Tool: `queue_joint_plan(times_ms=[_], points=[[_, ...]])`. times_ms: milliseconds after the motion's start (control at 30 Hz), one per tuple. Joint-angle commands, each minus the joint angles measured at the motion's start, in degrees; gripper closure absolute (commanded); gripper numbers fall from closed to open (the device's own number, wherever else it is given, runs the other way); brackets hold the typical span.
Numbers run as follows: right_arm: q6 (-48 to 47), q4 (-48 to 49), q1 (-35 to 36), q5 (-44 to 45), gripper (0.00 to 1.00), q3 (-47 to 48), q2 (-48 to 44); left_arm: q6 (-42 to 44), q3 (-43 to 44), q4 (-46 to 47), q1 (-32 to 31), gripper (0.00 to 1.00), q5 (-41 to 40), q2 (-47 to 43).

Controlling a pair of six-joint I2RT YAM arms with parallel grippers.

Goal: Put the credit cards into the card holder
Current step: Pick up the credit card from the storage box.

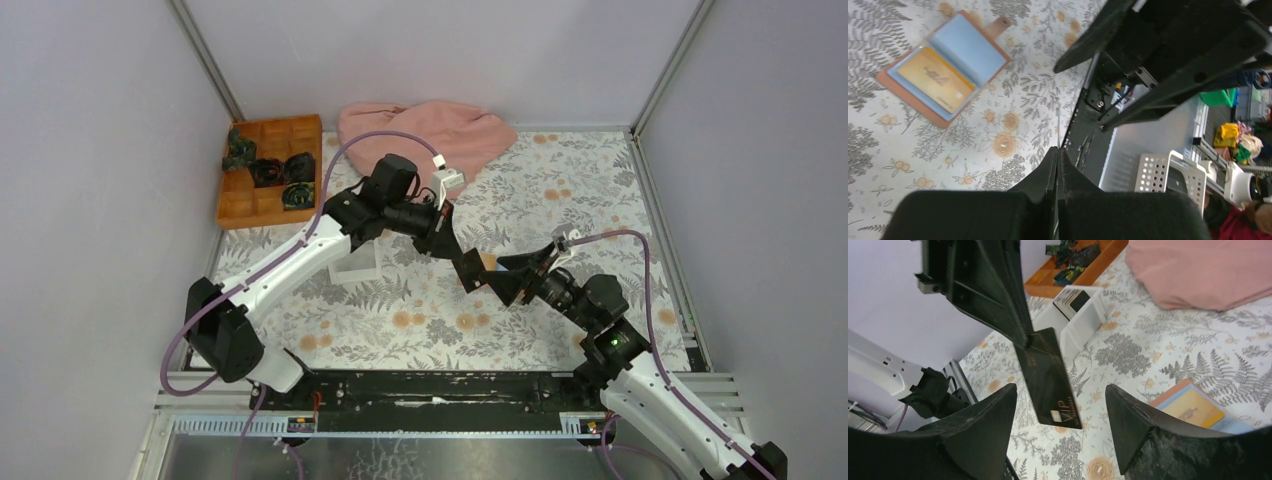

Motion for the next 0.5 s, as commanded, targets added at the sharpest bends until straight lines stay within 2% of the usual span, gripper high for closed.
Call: queue_joint_plan(times_ms=[0, 300, 467], points=[[0.4, -2.8, 0.5, -3.4, 0.29, 2.3, -0.8, 2.2, -1.2, -0.9, -0.3, 1.00, 9.4, -3.0], [2.4, -3.2, 0.5, -6.4, 0.37, 2.0, -1.1, 2.7, -1.5, -0.2, -0.3, 1.00, 14.9, -3.9], [5.8, 0.1, 0.5, -10.1, 0.43, 1.5, -0.6, 3.5, -1.3, -0.7, -0.2, 1.00, 16.1, -2.6]])
